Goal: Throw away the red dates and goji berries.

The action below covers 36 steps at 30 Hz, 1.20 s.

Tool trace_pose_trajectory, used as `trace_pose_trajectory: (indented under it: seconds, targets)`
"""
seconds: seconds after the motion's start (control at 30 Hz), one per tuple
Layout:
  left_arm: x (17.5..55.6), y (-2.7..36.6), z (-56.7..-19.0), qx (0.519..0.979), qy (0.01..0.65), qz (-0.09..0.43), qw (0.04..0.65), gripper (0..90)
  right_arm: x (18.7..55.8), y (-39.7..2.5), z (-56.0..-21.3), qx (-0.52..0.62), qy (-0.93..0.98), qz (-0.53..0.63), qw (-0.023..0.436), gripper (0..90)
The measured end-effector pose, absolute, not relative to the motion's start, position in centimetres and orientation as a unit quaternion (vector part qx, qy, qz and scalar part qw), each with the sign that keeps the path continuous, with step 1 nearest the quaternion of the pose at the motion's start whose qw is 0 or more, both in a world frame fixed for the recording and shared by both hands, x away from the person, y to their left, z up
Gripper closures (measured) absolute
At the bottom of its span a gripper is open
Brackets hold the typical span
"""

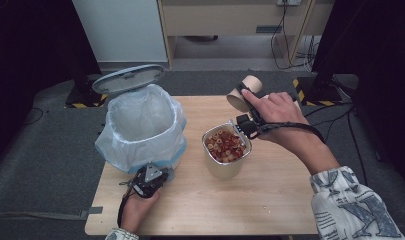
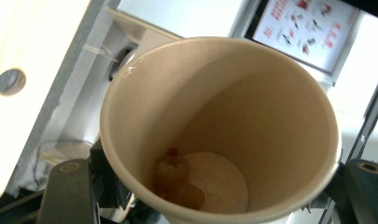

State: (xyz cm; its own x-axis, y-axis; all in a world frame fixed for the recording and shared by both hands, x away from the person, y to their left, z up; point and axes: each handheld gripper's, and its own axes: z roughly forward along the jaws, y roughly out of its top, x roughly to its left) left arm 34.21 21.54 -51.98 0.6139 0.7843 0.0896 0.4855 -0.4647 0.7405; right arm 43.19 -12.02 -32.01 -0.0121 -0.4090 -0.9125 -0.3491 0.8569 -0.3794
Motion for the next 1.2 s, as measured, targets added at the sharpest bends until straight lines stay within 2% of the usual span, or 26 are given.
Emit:
trace_pose_trajectory:
  seconds: [0.27, 1.2]
  targets:
    - [34.2, 21.5, -52.0, 0.828, 0.383, 0.215, 0.348, 89.5, 43.4, -12.0, -33.8, -0.266, 0.733, -0.02, 0.625, 28.8]
    - [34.2, 21.5, -52.0, 0.828, 0.383, 0.215, 0.348, 89.5, 44.1, -12.4, -33.9, -0.17, 0.784, 0.091, 0.59, 28.4]
